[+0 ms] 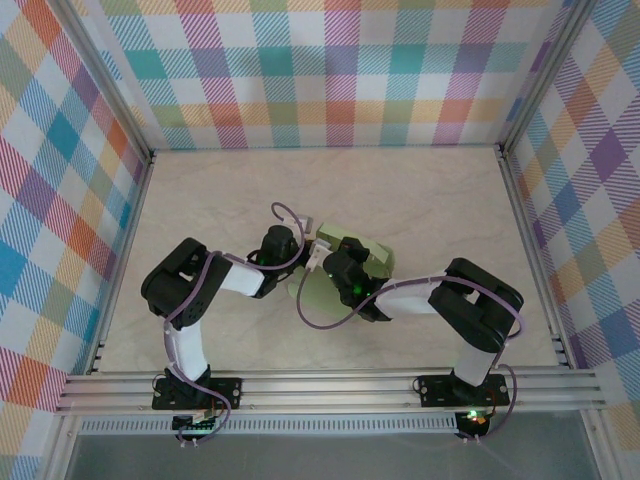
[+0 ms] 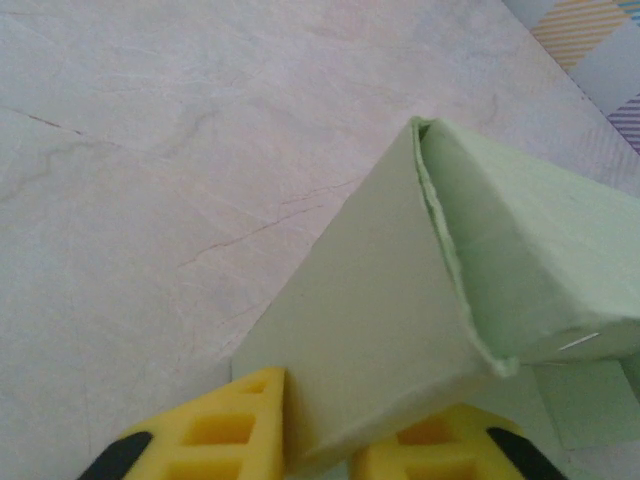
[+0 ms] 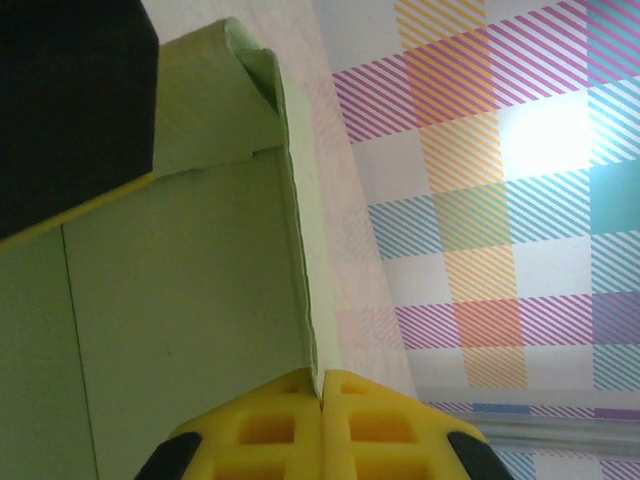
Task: Fold the paper box
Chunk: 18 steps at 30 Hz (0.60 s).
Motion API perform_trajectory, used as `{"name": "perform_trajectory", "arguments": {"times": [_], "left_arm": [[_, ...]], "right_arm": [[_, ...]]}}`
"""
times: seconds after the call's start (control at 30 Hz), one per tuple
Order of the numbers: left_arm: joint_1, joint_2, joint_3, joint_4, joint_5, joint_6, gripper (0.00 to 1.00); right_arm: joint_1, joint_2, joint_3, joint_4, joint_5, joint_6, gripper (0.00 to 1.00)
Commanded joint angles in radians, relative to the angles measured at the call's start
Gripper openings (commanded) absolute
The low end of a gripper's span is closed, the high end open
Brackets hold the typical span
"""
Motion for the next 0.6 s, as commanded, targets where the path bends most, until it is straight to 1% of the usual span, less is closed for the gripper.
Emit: {"name": "perform_trajectory", "arguments": {"times": [0.0,0.07,0.1,0.17,0.37,0.4,0.5,0.53,0.57], "left_arm": [[-0.039,0.027,0.030,0.010,0.044,-0.074,0.13],[-0.040,0.029,0.030,0.016,0.041,-0.088,0.08],[-0.040,0.030,0.031,0.017,0.041,-0.092,0.04],[-0.043,0.029,0.032,0.017,0.040,-0.089,0.00],[-0.043,0.022,0.033,-0.009,0.029,-0.060,0.00],[-0.044,0.024,0.031,-0.014,0.026,-0.052,0.00],[-0.044,0.023,0.032,-0.034,0.011,-0.010,0.00],[-0.043,0.020,0.031,-0.043,0.001,0.004,0.00],[-0.043,0.015,0.030,-0.054,-0.008,0.022,0.00]], "right_arm": [[0.046,0.035,0.023,-0.043,-0.109,0.075,0.00],[0.046,0.029,0.030,-0.062,-0.109,0.097,0.00],[0.046,0.028,0.032,-0.070,-0.109,0.107,0.00],[0.047,0.025,0.037,-0.082,-0.109,0.125,0.00],[0.047,0.008,0.048,-0.131,-0.109,0.197,0.00],[0.048,0.002,0.050,-0.148,-0.109,0.217,0.05],[0.046,-0.021,0.062,-0.203,-0.111,0.274,0.15],[0.046,-0.030,0.063,-0.218,-0.112,0.296,0.20],[0.046,-0.047,0.063,-0.242,-0.121,0.324,0.29]]}}
